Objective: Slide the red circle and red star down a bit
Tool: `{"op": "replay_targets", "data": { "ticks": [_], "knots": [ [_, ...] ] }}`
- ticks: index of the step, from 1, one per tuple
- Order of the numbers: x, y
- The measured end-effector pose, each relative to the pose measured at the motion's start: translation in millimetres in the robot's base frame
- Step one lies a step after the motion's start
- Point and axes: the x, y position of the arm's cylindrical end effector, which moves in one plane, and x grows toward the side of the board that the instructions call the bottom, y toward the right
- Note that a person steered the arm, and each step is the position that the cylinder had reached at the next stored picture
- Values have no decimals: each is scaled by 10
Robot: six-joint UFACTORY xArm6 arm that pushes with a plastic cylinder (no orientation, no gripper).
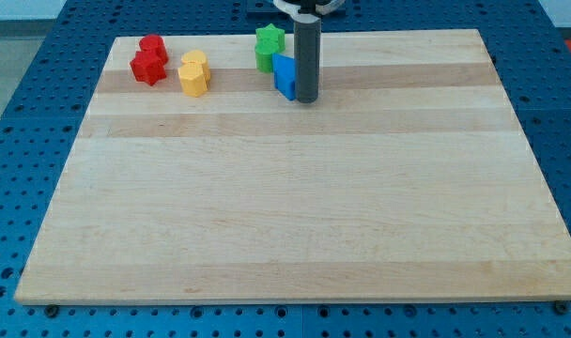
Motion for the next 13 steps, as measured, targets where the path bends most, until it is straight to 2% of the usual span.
{"op": "replay_targets", "data": {
  "ticks": [1,2,3,7,9,11,13],
  "knots": [
    [78,-13],
    [677,-888],
    [680,-1117],
    [-572,-999],
    [-928,-1088],
    [-1325,-1537],
    [-1437,-1804]
  ]
}}
